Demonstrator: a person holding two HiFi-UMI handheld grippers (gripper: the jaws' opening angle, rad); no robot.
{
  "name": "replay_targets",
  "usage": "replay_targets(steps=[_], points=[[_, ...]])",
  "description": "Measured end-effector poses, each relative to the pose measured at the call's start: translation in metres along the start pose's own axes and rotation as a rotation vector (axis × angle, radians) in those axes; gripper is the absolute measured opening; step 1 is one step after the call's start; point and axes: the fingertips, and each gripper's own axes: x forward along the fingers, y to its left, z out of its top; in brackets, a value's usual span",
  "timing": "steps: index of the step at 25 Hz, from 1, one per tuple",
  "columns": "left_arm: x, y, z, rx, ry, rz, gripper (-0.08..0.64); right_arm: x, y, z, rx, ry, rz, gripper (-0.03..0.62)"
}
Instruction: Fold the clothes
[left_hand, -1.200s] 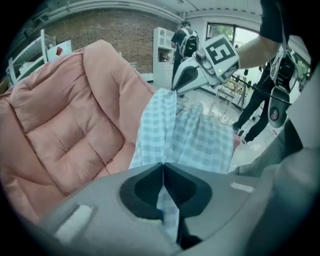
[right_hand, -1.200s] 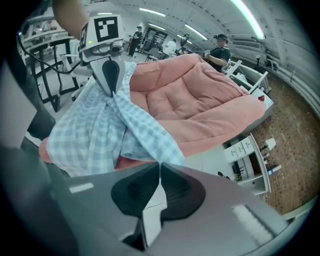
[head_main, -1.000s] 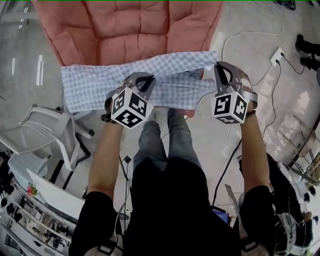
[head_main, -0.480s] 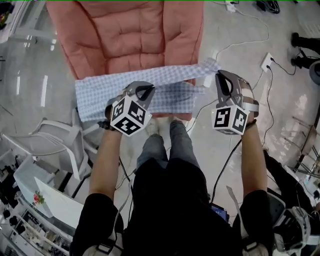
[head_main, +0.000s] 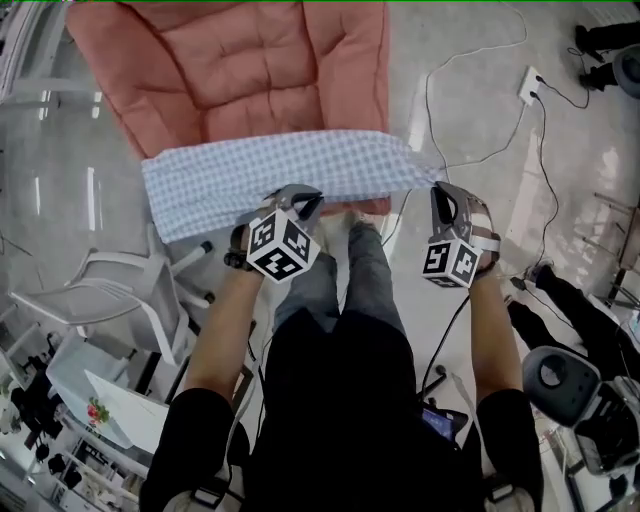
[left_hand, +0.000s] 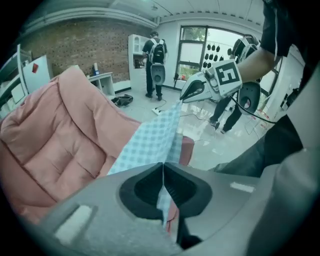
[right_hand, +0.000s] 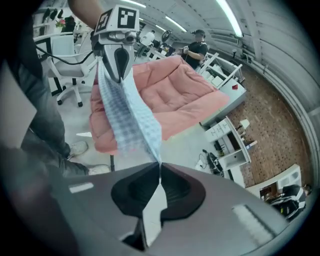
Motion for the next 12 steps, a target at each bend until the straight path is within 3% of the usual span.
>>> replay_targets(steps=[3, 9, 10, 12], points=[[0.02, -0.025, -0.021, 0.044, 0.04, -0.032, 0.014, 0.015, 0.041, -0.025, 0.036, 0.042, 0.042, 0.015], [0.033, -0.038, -0.039, 0.035, 0.032, -0.041, 0.015, 0.03, 0.059, -0.03, 0.069, 0.062, 0.034, 0.018], [0.033, -0.038, -0.039, 0.038, 0.028, -0.04, 0.018, 0.03, 0.061, -0.03, 0.08, 0.061, 0.043, 0.028], [0.034, -0.04, -0.042, 0.046, 0.029, -0.047, 0.046, 0.03, 0.069, -0.028, 0.109, 0.059, 0.082, 0.113]])
